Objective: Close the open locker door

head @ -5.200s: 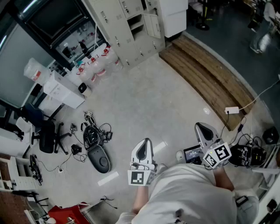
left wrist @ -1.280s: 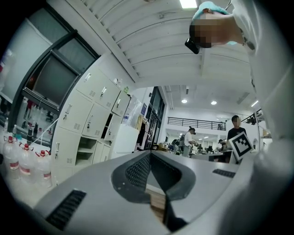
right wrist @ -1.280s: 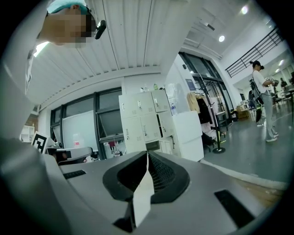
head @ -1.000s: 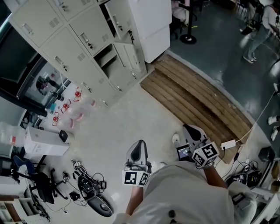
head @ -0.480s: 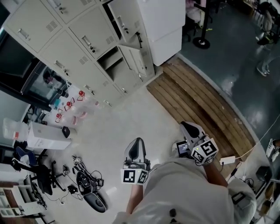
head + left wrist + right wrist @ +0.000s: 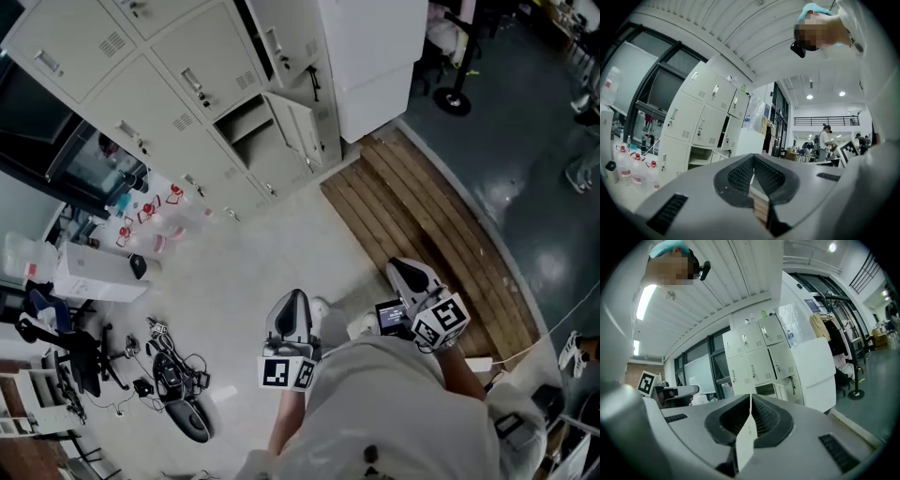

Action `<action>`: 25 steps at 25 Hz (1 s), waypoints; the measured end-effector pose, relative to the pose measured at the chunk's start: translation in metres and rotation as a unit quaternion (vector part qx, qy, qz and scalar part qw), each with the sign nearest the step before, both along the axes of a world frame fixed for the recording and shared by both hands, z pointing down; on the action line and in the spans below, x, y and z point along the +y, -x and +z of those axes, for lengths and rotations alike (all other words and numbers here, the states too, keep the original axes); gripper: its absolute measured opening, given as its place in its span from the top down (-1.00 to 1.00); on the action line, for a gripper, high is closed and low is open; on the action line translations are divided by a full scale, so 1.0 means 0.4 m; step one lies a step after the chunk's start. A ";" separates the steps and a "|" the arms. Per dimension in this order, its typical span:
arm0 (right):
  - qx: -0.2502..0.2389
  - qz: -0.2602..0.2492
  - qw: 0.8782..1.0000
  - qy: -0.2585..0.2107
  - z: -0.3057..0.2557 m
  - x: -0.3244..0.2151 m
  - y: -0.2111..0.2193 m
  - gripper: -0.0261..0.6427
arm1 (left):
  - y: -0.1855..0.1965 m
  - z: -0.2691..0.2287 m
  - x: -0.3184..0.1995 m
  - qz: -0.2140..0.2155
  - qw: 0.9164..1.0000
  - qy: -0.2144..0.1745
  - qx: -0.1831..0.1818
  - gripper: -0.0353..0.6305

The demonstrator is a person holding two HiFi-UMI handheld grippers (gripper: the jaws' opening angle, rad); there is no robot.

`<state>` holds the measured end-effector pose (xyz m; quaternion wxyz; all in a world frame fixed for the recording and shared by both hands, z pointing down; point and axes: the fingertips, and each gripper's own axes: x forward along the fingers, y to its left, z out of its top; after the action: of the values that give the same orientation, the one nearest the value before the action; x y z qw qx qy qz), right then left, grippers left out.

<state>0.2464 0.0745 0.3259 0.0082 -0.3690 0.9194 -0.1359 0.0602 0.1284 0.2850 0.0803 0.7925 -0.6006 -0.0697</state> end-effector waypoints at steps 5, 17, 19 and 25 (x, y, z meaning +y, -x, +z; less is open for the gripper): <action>0.010 -0.024 1.000 0.005 0.026 -0.077 0.062 0.83 | 0.040 0.029 -0.102 0.005 1.000 0.006 0.004 0.87; 0.057 -0.047 0.997 -0.003 0.022 -0.406 0.252 0.83 | 0.212 0.012 -0.483 0.037 0.999 -0.011 0.010 0.87; 0.062 -0.047 0.997 -0.015 0.016 -0.454 0.282 0.83 | 0.241 0.004 -0.531 0.048 0.999 -0.016 0.004 0.87; 0.066 -0.038 0.996 -0.042 -0.006 -0.572 0.378 0.83 | 0.349 -0.008 -0.647 0.061 0.998 -0.024 -0.008 0.87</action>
<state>0.0953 -0.1542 0.3234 -0.0422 -0.3415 0.9361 -0.0732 -0.0795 -0.1304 0.2819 0.0605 0.8301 -0.5496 -0.0726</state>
